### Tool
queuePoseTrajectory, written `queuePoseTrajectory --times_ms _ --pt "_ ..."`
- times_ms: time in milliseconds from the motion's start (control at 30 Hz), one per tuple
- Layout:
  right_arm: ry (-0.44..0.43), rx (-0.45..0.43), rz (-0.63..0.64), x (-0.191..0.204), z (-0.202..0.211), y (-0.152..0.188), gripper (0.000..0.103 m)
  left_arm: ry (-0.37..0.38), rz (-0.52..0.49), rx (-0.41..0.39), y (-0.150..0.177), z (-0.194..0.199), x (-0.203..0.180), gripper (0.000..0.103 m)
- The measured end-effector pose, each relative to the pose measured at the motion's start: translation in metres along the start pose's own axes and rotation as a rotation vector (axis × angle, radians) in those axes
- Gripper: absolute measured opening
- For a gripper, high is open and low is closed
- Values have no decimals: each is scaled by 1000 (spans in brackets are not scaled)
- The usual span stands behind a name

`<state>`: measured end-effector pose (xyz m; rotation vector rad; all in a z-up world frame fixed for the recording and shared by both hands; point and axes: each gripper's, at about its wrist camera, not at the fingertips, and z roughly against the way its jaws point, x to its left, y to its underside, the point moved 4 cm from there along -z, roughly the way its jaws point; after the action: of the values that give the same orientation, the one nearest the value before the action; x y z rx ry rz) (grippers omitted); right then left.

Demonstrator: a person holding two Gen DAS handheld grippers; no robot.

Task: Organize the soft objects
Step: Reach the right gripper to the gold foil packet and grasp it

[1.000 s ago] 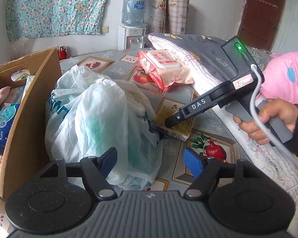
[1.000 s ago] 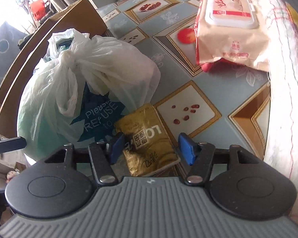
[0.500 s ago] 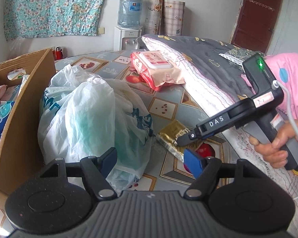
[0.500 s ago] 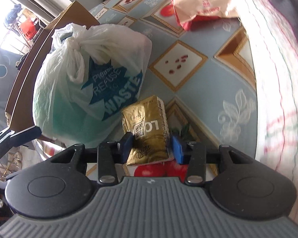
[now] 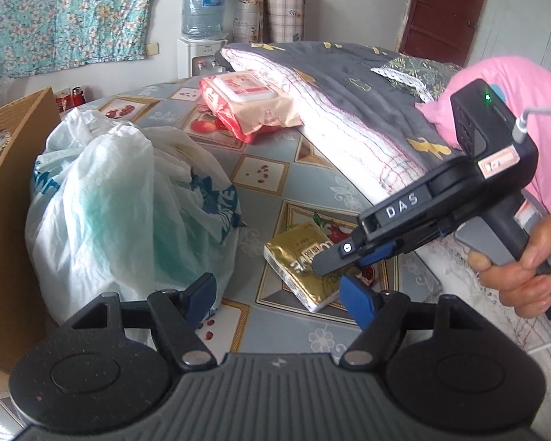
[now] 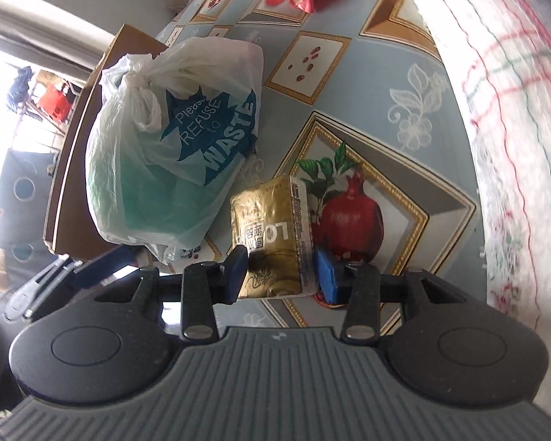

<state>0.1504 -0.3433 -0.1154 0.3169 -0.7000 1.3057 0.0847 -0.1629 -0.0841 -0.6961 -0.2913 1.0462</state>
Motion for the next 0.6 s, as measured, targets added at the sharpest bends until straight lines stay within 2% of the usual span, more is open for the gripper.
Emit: queuePoseTrajectory --times_ms 267,600 --pt "-33 -63 -35 -8 18 -1 42 6 -47 35 3 -13 -12 78" --pt "-6 -46 -5 -7 5 -3 41 18 -140 101 4 -51 -33 78"
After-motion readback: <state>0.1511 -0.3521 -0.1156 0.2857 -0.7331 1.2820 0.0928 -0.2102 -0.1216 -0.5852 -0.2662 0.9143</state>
